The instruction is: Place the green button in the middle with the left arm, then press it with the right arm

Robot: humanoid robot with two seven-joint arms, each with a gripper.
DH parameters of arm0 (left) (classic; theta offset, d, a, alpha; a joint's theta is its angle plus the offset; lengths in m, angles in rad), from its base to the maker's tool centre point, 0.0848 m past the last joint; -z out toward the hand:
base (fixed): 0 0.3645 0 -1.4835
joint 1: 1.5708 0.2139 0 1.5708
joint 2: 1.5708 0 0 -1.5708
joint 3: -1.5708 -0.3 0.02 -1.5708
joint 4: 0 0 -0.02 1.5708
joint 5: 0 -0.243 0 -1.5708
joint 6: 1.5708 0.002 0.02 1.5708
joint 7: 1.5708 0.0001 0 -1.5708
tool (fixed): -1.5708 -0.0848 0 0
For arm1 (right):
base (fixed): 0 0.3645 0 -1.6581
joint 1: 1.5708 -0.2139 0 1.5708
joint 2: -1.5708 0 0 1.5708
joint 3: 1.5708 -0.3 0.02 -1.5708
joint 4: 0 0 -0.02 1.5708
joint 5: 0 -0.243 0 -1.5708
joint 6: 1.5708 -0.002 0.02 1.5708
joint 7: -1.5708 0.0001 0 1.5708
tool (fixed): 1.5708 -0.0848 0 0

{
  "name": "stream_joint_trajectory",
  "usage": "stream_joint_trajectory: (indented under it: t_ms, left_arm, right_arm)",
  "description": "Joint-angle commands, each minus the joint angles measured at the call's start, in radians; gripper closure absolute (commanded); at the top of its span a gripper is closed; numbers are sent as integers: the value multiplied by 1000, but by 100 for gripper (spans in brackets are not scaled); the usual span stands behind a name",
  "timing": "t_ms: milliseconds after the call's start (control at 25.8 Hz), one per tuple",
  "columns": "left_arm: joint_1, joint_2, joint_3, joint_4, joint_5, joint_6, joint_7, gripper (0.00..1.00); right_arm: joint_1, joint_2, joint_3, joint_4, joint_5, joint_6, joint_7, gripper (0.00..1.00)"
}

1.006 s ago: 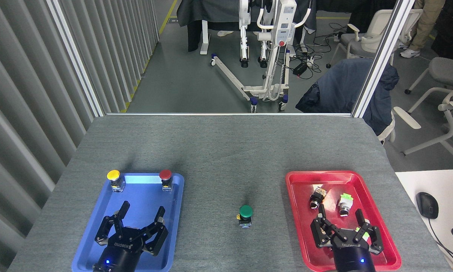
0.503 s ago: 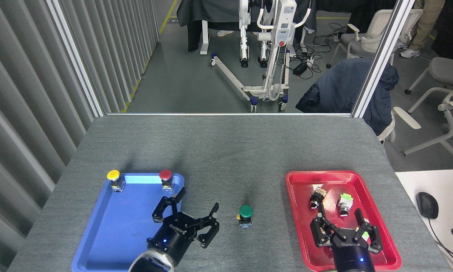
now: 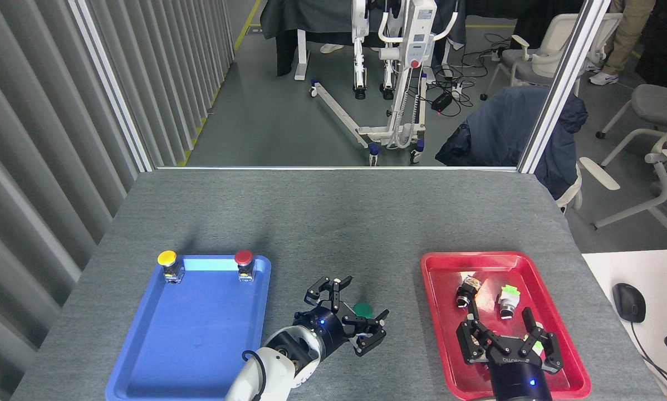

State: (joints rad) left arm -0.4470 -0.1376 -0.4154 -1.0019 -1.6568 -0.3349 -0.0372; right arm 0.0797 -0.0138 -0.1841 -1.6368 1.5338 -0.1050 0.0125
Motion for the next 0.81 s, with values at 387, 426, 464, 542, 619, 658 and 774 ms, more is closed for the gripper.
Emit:
stream_joint_trajectory:
  t_ms: [387, 426, 464, 542, 619, 658, 774]
  left_arm:
    - [415, 110, 417, -573, 166, -102, 154, 2]
    - [464, 110, 464, -619, 178, -118, 168, 2]
    - [502, 110, 503, -650, 186, -130, 177, 2]
    - [541, 107, 534, -672, 186, -133, 180, 2]
    - [544, 101, 541, -675, 184, -124, 180, 2]
    - [544, 99, 543, -675, 184, -122, 180, 2]
    - [541, 98, 544, -675, 184, -90, 178, 2]
  right_arm:
    - [0, 2, 0, 2, 0, -7, 0, 1]
    - [0, 3, 0, 2, 0, -7, 0, 1]
    - [-1, 3, 0, 3, 0, -7, 0, 1]
    - [-1, 3, 0, 2, 0, -7, 0, 1]
    - [-1, 3, 0, 3, 0, -7, 0, 1]
    - [-1, 3, 0, 2, 0, -7, 0, 1]
    - [-1, 3, 0, 3, 0, -7, 0, 1]
